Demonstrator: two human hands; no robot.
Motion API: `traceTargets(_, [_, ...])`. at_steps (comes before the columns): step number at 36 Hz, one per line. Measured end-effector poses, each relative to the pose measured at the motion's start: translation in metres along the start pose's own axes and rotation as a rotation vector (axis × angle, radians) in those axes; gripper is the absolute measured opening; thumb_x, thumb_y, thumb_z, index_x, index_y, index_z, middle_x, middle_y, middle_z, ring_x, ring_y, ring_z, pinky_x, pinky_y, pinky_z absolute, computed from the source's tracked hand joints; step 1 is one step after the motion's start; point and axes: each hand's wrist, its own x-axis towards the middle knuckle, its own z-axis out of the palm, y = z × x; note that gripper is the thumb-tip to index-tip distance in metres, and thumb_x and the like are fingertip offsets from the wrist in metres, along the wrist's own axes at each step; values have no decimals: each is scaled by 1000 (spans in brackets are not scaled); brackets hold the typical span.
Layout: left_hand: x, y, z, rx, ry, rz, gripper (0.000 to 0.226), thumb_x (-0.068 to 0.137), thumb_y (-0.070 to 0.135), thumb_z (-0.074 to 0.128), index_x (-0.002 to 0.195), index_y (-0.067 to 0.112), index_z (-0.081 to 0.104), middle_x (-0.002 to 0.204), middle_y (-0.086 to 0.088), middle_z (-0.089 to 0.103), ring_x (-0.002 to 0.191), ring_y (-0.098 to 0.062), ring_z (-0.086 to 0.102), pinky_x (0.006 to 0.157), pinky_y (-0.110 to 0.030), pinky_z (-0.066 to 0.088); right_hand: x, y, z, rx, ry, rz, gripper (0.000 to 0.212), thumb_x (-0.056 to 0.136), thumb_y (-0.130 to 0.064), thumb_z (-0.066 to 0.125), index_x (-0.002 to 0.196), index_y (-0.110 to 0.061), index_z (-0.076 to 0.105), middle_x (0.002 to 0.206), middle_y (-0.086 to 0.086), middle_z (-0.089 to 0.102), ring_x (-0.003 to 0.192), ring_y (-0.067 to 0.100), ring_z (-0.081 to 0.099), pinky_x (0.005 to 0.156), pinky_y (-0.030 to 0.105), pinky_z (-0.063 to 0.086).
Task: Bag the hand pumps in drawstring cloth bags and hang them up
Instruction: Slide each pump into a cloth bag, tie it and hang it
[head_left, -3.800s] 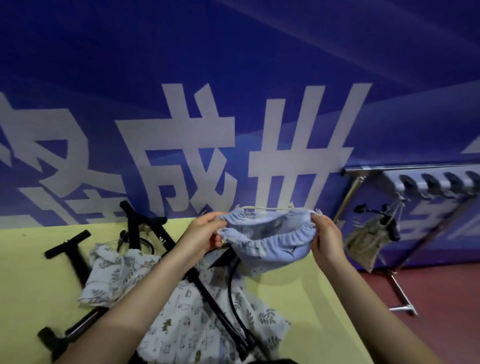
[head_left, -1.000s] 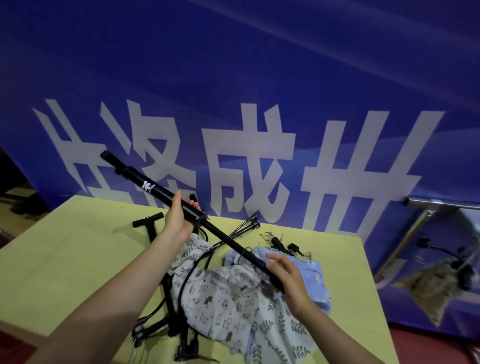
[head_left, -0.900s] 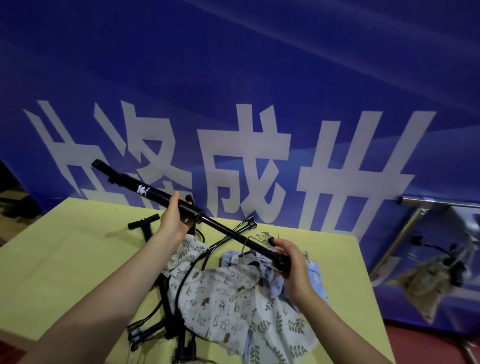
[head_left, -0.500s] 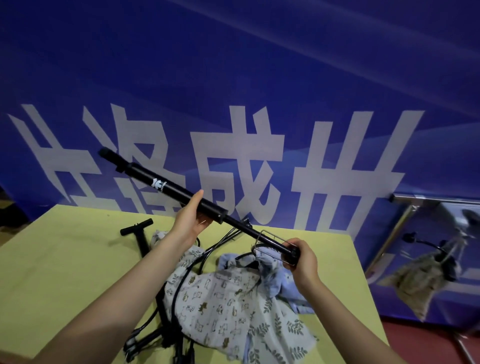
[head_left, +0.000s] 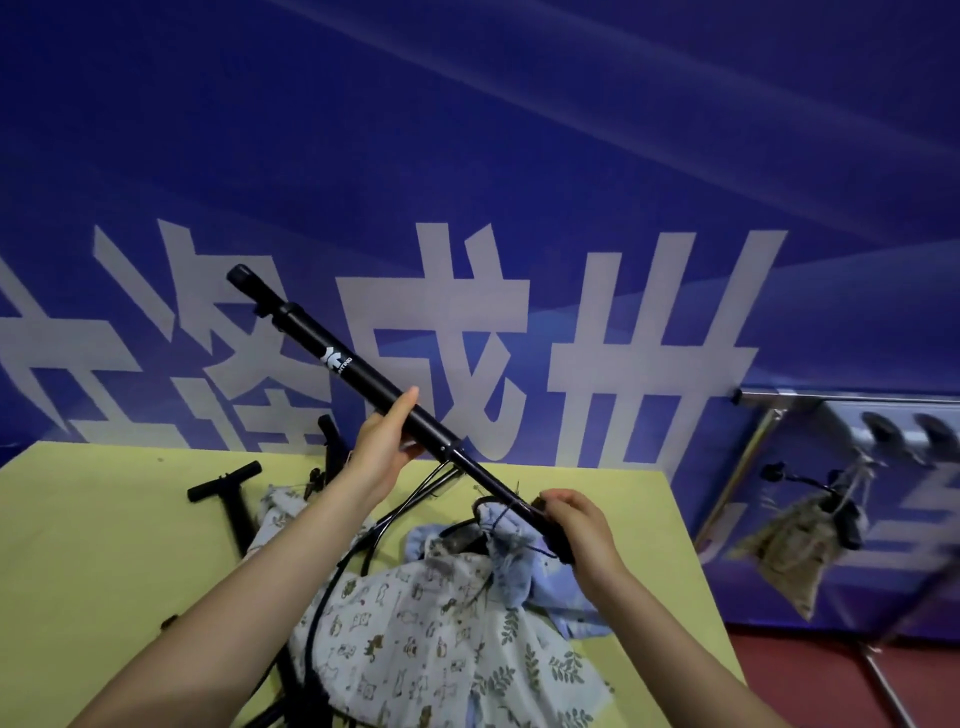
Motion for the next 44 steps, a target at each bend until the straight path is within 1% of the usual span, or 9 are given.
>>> traceTargets(9, [3,-3,-16,-39,215,-16,36,91,22,65,118,3,51,100,-10,63,98,-24,64,82,-35,55,-6,10,0,267,131,-130,34,97,1,46,130,-9,50,125,9,51,121,22,49,95,33,44])
traceTargets(14, [-12,-11,-29,-69,221,-9,33,91,21,65,116,3,54,102,-10,65,104,-25,64,78,-32,54,-11,12,3,358,79,-30,32,98,0,40,124,-8,57,99,11,58,75,15,54,54,12,45])
traceTargets(22, [-41,-23,-32,62,216,10,46,91,30,64,129,8,49,112,-6,63,109,-21,61,95,-39,52,-25,30,30,207,-55,1,46,89,7,31,110,-19,63,108,1,58,97,17,55,77,31,43])
traceTargets(26, [-53,-29,-33,110,154,0,38,93,31,61,124,9,52,113,-7,63,106,-19,63,87,-33,56,-30,38,29,239,-60,45,49,90,6,31,114,-21,64,74,-1,51,51,4,48,49,16,35])
traceTargets(28, [-59,-32,-32,102,123,5,33,95,29,59,122,12,52,113,-7,63,98,-14,66,72,-24,58,-31,40,30,324,-59,54,49,90,7,30,116,-16,64,86,4,56,66,12,50,59,21,39])
traceTargets(33, [-74,-41,-28,76,106,-3,13,97,27,56,107,19,53,101,-2,61,94,-14,65,72,-25,58,-33,44,31,407,-68,47,41,96,2,33,125,-8,60,96,12,54,92,31,47,74,35,41])
traceTargets(37, [-78,-45,-31,17,87,-19,20,95,23,57,111,11,54,98,-5,63,95,-18,67,77,-33,57,-40,50,27,98,-49,-55,33,100,-19,43,131,-25,53,133,1,54,121,20,51,102,42,43])
traceTargets(40, [-74,-43,-37,31,90,-3,20,94,21,60,107,6,56,96,-7,65,90,-18,70,83,-38,57,-47,50,25,-33,-54,-115,38,102,-22,45,140,-21,44,136,-7,46,123,8,43,99,27,35])
traceTargets(44, [-68,-42,-36,11,107,35,23,94,19,60,111,5,56,96,-6,65,87,-15,70,80,-35,58,-51,54,24,-36,-52,42,35,98,-39,50,117,-13,64,108,9,67,92,19,65,74,32,55])
